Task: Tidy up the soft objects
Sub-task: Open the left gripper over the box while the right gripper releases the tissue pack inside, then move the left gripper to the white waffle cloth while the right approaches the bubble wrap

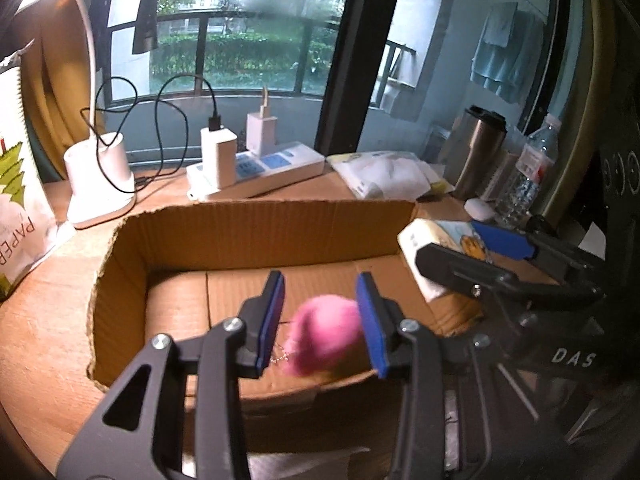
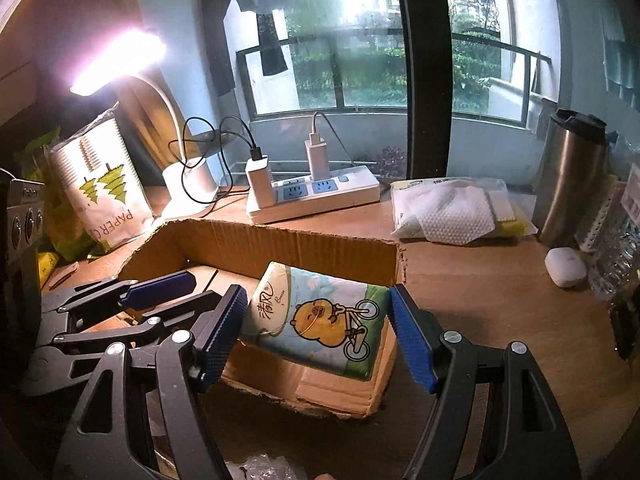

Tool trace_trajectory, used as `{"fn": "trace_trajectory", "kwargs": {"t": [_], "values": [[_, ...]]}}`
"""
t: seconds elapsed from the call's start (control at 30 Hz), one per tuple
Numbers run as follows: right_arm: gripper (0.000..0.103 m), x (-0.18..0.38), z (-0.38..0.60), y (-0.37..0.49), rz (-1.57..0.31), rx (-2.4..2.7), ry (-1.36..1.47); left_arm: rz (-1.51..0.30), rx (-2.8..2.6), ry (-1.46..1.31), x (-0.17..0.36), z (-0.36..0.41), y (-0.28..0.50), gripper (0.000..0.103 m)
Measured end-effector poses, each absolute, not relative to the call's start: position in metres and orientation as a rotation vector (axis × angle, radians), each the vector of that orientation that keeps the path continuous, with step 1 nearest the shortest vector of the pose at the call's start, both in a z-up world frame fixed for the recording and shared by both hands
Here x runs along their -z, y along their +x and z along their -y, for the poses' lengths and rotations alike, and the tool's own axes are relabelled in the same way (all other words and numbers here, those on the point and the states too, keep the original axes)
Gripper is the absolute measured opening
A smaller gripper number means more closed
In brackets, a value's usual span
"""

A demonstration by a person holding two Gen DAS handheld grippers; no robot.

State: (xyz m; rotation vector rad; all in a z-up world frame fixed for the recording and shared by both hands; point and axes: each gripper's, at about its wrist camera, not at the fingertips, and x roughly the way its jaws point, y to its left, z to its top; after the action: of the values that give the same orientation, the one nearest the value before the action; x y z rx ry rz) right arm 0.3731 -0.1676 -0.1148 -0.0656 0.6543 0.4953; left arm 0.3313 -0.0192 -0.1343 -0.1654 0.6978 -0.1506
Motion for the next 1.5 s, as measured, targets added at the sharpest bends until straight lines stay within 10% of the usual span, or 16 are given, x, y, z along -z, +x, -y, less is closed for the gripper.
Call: {"fn": "trace_trajectory", "kwargs": {"t": [0.93, 1.07, 1.5], "values": [[0.083, 0.081, 0.171, 0.325, -0.615, -0.478, -0.039, -0.621, 0.133, -0.171, 0.098, 0.003, 0.272, 0.052], [0.083, 0.076, 0.172, 0.313, -0.607, -0.472, -0.042, -0.606, 0.142, -0.188, 0.093, 0.0, 0.259, 0.075], [0.083, 0.066, 0.175, 0.278, -0.581, -0.449, -0.059, -0.563, 0.129, -0.195, 0.079, -0.009, 0.226, 0.075]]}}
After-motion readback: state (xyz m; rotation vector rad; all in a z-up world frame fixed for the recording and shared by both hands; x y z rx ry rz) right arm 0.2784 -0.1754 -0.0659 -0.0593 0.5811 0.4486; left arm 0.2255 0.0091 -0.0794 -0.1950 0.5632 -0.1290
